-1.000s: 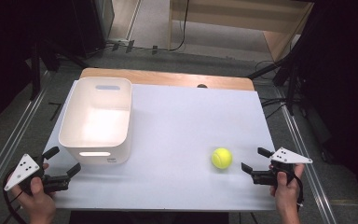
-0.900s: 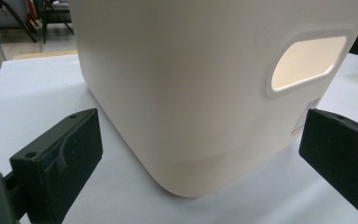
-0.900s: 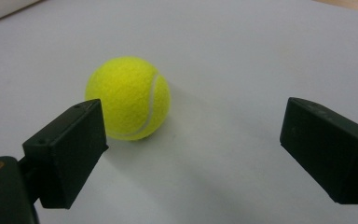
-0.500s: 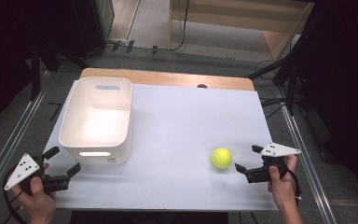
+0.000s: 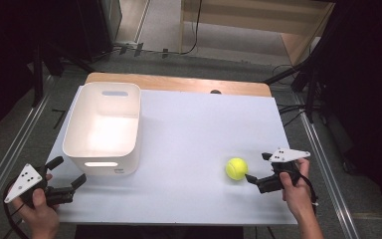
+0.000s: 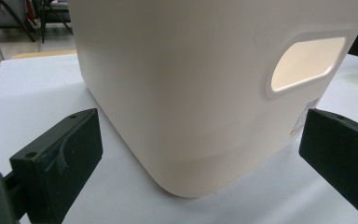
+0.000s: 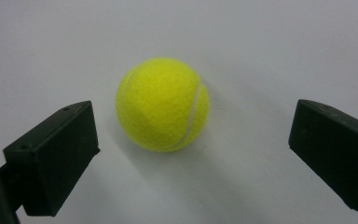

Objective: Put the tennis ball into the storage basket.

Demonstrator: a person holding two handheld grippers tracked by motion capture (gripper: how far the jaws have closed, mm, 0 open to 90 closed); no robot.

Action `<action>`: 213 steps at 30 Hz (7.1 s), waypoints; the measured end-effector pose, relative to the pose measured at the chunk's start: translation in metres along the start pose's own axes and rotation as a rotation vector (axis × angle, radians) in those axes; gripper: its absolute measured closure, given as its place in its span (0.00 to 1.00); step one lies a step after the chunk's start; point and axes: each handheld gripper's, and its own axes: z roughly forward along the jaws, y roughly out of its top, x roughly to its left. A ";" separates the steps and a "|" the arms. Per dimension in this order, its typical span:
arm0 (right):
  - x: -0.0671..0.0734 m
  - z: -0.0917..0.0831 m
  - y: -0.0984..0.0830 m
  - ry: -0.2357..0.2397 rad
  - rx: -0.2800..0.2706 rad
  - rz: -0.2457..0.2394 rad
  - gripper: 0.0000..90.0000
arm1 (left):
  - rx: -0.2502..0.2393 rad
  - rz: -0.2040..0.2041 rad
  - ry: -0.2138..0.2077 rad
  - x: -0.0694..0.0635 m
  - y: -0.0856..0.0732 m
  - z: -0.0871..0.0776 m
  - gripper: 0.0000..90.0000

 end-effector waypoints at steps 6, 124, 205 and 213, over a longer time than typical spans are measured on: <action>0.002 0.005 0.005 0.019 0.031 -0.024 0.00 | 0.006 0.003 0.000 0.000 0.000 0.000 0.00; 0.026 0.056 0.076 0.113 0.182 -0.143 0.25 | -0.001 -0.005 -0.013 0.001 0.000 0.000 0.00; 0.063 0.088 0.169 0.227 0.138 -0.265 0.25 | -0.010 -0.015 -0.023 0.002 0.000 -0.001 0.00; 0.067 0.093 0.177 0.237 0.141 -0.269 0.25 | -0.010 -0.015 -0.024 0.002 0.000 -0.001 0.00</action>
